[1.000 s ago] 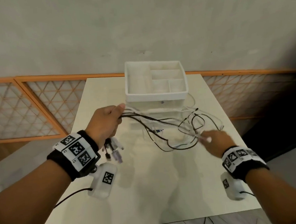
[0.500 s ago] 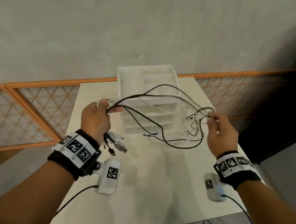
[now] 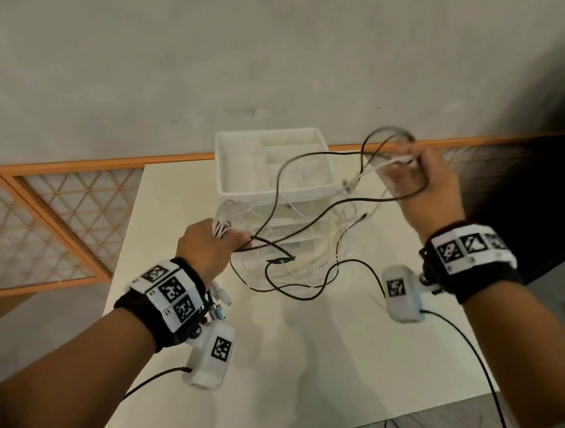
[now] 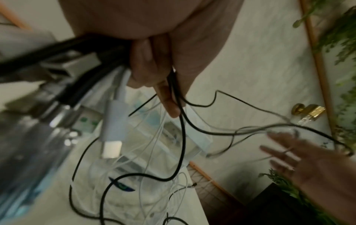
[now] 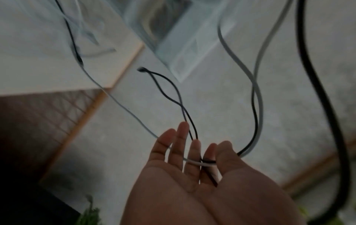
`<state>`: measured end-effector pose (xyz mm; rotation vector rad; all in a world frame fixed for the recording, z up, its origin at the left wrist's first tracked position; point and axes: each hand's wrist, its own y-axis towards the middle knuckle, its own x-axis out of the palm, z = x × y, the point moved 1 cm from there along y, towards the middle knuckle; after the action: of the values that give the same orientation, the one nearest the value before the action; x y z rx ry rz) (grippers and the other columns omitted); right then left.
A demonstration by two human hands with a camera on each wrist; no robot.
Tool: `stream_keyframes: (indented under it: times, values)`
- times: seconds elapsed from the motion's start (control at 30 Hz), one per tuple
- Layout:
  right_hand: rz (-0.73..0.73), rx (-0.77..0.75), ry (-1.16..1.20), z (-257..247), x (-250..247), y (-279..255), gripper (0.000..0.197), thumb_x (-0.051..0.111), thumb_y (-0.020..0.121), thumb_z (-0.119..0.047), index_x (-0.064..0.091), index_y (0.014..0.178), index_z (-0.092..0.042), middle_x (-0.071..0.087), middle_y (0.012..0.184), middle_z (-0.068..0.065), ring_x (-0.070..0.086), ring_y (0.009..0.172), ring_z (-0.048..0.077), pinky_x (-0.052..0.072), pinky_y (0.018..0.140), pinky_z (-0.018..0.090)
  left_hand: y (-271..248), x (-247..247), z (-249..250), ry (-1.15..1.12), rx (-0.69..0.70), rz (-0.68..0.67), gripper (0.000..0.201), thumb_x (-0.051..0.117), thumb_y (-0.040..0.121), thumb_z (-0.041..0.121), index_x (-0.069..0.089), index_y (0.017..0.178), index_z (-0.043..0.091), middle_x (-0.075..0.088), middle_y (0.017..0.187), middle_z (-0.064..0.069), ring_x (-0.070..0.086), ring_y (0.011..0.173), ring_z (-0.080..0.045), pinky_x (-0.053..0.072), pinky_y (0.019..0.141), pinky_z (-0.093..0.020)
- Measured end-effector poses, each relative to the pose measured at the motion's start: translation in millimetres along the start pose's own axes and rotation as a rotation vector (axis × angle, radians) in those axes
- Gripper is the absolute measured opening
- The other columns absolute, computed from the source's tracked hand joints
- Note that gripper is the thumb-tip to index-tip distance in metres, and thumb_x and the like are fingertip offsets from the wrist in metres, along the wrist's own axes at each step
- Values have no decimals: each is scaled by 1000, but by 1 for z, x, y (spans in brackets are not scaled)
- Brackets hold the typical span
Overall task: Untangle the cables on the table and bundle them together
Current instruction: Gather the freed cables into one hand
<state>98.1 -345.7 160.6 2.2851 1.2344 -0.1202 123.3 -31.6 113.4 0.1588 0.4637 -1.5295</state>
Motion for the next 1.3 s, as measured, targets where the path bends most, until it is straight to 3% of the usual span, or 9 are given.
stream_keyframes:
  times: [0.1,0.2,0.3,0.43,0.57,0.77,0.9,1.13,1.3]
  values:
    - [57,-78,-64,-11,-14,10,39,65,91,-14,55,124,-34,50,146,-9,50,131,2,41,110,21,2,-2,-7,38,-92,50,42,79,82,28,47,57,15,53,53,-7,34,41,-17,27,46,-23]
    - [23,-7,-293,7,-18,-5,57,67,91,-16,44,142,-22,48,140,-4,50,120,7,40,105,23,5,-12,-5,-188,-131,35,38,76,86,25,49,62,13,56,59,-16,24,31,-12,22,38,-17]
    - [-87,114,-475,55,-10,-37,62,70,87,-15,42,143,-15,48,136,10,55,111,24,42,91,31,3,-25,9,-384,-121,1,31,74,89,27,62,64,12,35,52,-2,18,33,-10,16,35,-15]
    - [-405,368,-721,122,5,-88,82,71,85,-20,27,154,-16,31,157,12,46,134,33,41,109,41,-1,-32,25,-513,-82,-109,24,71,88,34,67,83,11,76,82,-7,19,33,-7,16,33,-16]
    - [-657,442,-692,136,10,-113,88,63,83,-15,17,156,-28,43,149,7,51,129,29,42,106,36,-6,-33,33,-474,-50,-124,17,74,86,29,68,85,13,78,95,-10,21,35,-7,16,35,-17]
    - [-281,21,-448,35,21,-73,41,61,87,-7,63,126,-21,64,102,-4,58,81,15,53,86,34,-13,-25,42,-299,20,-219,23,79,82,29,67,86,11,43,73,-9,17,41,-11,14,38,-19]
    - [-478,-194,-88,-49,50,-68,36,74,84,-15,65,118,-25,68,105,-12,60,80,9,43,67,9,-27,-13,58,-229,112,-360,24,80,80,24,69,91,6,28,55,3,16,42,-12,13,42,-21]
    - [-640,-69,-136,-30,82,-78,13,68,84,-14,63,77,-24,53,62,-12,47,56,3,41,58,18,-38,-21,63,-201,184,-388,28,81,76,9,70,97,-5,37,56,-1,19,39,-10,17,38,-17]
    - [-653,223,-728,82,62,-77,19,51,94,-29,64,86,-16,71,93,14,65,92,36,45,76,32,-28,-48,68,-433,221,-157,11,79,79,9,68,76,11,39,48,10,16,39,-9,13,40,-18]
